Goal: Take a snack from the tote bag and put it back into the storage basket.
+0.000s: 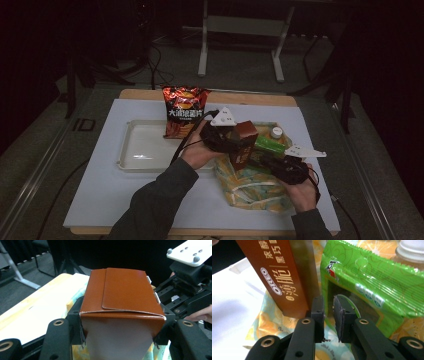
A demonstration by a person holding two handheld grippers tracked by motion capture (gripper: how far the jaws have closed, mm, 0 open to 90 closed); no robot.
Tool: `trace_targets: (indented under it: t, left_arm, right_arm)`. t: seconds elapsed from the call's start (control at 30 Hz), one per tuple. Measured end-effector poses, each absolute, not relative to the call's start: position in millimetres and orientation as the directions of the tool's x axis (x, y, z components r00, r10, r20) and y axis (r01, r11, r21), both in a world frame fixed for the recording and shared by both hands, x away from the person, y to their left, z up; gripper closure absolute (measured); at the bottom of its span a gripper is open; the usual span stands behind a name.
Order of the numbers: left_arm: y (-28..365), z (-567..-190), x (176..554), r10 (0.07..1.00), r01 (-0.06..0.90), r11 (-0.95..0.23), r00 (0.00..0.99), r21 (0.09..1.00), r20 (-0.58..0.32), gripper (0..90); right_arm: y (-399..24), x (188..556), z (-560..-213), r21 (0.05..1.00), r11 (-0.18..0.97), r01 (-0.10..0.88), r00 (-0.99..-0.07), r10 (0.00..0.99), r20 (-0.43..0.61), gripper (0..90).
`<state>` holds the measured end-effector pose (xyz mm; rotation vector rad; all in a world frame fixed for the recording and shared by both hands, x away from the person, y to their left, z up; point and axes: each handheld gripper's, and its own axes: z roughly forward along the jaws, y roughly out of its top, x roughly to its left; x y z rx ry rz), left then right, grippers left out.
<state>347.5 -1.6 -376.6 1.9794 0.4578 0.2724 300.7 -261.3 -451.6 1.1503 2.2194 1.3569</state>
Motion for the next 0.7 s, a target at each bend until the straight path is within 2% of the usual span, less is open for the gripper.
trace_targets:
  t: [0.47, 0.7]
  left_arm:
    - [-7, -370, 344, 0.409, 0.206, -0.348, 0.911, 0.915, -0.050, 42.2]
    - [-11, -364, 340, 0.396, 0.189, -0.350, 0.918, 0.917, -0.038, 42.3]
  right_arm:
    - [-283, 280, -458, 0.834, 0.222, 0.506, -0.630, 0.755, 0.182, 71.5]
    - [-289, 276, -459, 0.833, 0.239, 0.500, -0.648, 0.741, 0.176, 68.5]
